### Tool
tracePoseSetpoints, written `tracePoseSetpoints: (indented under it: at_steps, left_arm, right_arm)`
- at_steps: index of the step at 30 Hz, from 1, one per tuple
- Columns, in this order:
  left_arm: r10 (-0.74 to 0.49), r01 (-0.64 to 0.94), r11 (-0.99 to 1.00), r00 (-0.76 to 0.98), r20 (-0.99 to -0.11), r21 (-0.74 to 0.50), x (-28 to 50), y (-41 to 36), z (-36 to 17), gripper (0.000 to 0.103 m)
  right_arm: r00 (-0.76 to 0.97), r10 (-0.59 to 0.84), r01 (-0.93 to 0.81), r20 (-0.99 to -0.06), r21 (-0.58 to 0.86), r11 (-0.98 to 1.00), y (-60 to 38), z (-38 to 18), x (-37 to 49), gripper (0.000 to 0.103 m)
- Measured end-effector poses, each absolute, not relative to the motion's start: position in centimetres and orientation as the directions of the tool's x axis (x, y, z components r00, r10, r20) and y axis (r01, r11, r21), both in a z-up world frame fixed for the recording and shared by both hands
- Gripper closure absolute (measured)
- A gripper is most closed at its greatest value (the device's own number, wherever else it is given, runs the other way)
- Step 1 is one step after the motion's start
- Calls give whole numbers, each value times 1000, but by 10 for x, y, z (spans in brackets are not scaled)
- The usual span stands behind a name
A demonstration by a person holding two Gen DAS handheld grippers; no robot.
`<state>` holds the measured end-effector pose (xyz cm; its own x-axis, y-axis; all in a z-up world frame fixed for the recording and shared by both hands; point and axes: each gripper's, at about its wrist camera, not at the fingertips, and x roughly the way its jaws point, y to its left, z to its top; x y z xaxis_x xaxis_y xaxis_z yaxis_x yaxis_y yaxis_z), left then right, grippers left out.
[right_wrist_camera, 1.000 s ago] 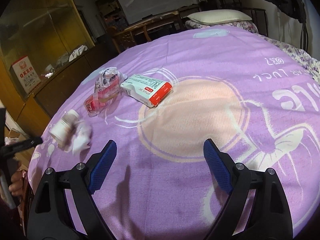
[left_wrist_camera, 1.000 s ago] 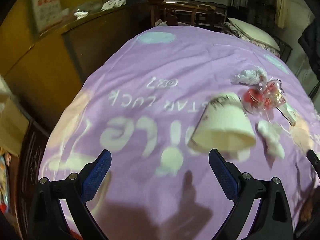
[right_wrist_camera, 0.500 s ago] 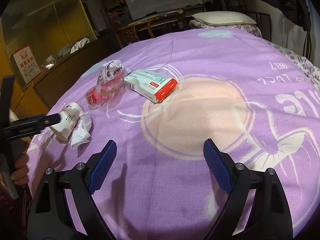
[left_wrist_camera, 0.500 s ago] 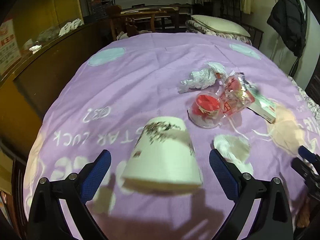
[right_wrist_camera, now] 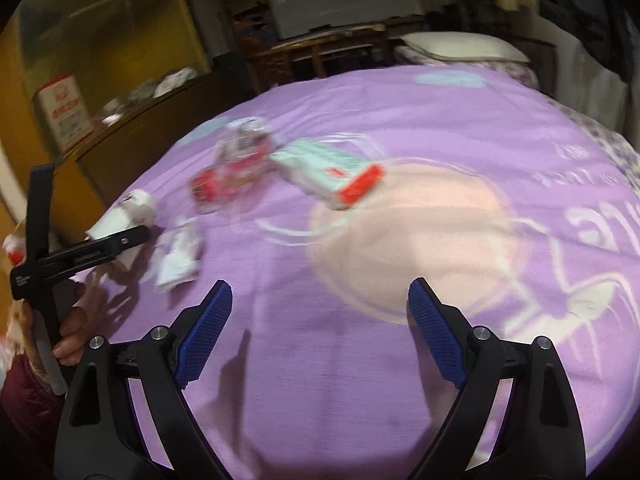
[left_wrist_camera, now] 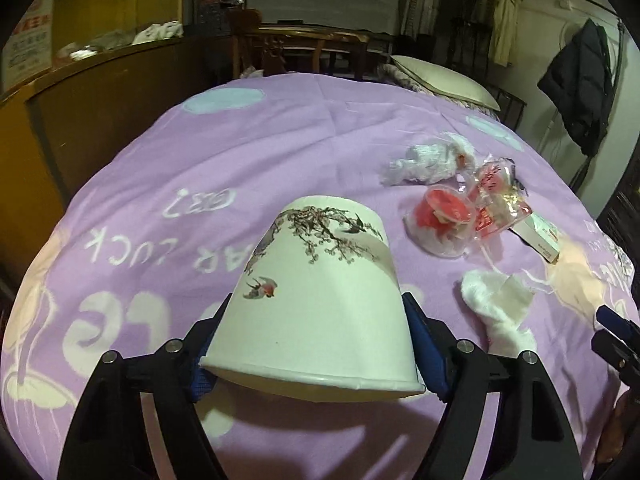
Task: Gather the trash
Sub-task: 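Grasp the white tissue with the right tool while the left tool holds the cup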
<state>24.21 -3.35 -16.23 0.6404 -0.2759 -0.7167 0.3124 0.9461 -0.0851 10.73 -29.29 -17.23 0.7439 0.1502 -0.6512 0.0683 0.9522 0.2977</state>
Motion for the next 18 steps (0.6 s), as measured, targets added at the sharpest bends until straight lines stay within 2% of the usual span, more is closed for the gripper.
tracePoseSetpoints:
  at_steps: [5,11,16,18]
  left_arm:
    - [-290,250,954,627,-723,-165,243,-6,-167,25]
    - [-310,244,949,620,-721,-198,244,-1,-164,24]
    - [-319,258,945,611,-724,-199,247,-3,-165,24]
    - [-323,256,944,607,-726,-207,250,-3,-167,23]
  right_arm:
    - [713,242,-30,-658,316,948,-252,-172,137,17]
    - [675,273,-65,-686,313,947,-227,-174,165,33]
    - [664,260,-56,-701,299,952,-218,-177,177,35]
    - [653,246,-53,-716,281,958,-215,-180,180,41]
